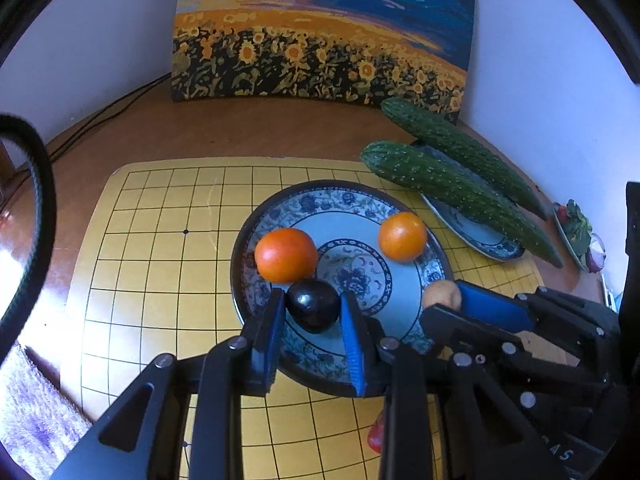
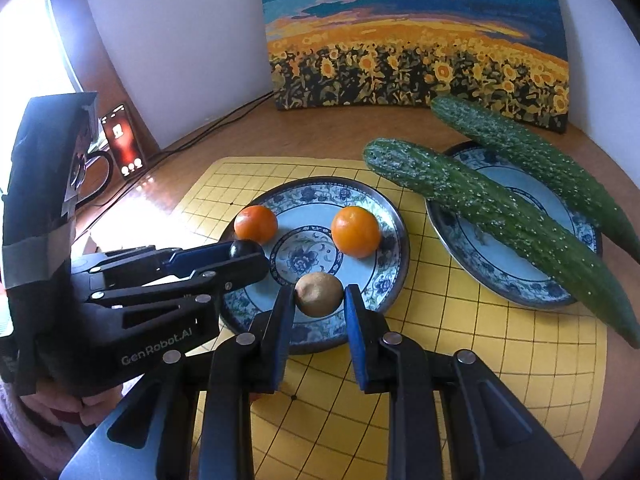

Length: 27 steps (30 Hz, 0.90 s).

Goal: Organize fruits
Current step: 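Place the plum with the left tool on the plate while the right tool places the potato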

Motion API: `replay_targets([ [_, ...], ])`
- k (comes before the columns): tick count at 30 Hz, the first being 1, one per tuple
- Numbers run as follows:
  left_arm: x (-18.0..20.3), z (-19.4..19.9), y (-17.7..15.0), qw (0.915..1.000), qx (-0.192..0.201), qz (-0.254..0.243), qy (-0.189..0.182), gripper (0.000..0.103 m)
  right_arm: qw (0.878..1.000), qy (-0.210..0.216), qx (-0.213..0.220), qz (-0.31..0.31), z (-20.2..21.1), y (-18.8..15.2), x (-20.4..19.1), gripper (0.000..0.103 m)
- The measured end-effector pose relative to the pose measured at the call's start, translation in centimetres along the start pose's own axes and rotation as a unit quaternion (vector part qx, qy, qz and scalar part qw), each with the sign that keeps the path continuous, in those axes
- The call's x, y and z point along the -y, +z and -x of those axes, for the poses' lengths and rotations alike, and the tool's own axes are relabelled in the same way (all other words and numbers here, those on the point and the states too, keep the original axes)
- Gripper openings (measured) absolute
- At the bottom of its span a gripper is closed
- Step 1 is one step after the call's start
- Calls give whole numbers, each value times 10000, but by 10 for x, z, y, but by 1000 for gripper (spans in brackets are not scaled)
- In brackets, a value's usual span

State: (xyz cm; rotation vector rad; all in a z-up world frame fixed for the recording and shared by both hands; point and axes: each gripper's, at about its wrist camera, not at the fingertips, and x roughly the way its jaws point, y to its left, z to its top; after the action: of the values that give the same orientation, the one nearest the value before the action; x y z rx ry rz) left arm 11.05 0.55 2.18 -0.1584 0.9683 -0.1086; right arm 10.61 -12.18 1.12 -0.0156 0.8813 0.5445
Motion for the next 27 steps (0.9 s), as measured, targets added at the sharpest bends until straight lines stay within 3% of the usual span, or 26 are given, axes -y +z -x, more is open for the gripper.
replay_targets([
  [19,4,-6,3,10000,-9,-83,-16,29,9994,-355,-18,46,-18,9,11,27],
  [27,2,4,2,9999,19,0,-115,42,9994,-337,70,-49,-9,8,15,34],
])
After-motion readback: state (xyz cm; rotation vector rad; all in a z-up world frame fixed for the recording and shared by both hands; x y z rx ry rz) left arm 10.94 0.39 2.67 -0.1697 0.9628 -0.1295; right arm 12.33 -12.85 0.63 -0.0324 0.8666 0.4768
